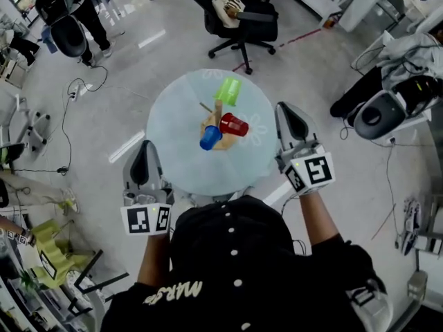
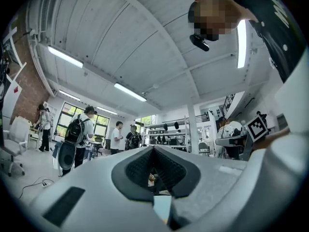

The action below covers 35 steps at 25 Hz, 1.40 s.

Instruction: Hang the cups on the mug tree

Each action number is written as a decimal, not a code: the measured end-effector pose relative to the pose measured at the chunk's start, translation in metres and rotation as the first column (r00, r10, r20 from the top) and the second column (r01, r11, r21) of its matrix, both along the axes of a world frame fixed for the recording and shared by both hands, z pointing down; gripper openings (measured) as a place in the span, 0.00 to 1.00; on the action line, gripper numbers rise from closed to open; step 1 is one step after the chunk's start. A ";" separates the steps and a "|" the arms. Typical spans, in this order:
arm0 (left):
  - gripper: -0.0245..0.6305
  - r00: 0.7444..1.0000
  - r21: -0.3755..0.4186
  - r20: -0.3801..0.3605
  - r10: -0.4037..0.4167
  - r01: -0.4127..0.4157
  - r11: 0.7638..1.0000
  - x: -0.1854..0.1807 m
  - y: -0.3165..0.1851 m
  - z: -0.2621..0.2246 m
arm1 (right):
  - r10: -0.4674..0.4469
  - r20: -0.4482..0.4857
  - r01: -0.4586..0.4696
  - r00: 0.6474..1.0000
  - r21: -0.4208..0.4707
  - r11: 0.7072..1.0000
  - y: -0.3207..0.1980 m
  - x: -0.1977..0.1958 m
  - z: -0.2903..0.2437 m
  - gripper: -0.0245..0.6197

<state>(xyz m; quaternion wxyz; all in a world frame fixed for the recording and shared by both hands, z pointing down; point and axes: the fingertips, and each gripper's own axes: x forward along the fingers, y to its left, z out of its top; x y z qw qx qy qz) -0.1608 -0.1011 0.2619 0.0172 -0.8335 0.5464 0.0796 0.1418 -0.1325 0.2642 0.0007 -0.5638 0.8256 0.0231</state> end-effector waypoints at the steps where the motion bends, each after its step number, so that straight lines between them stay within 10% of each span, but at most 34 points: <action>1: 0.03 1.000 0.000 0.002 0.003 -0.003 1.000 -0.001 -0.001 -0.001 | 0.017 -0.003 -0.017 1.000 0.006 1.000 0.005 0.003 -0.002 0.02; 15: 0.03 1.000 0.020 0.029 0.000 0.000 1.000 -0.016 -0.001 -0.004 | 0.215 0.060 -0.217 0.975 0.025 0.976 0.057 0.052 -0.006 0.04; 35: 0.03 0.999 0.029 0.047 0.017 -0.018 0.999 -0.002 0.008 -0.005 | 0.176 0.027 -0.176 0.984 0.002 0.984 0.054 0.041 -0.002 0.04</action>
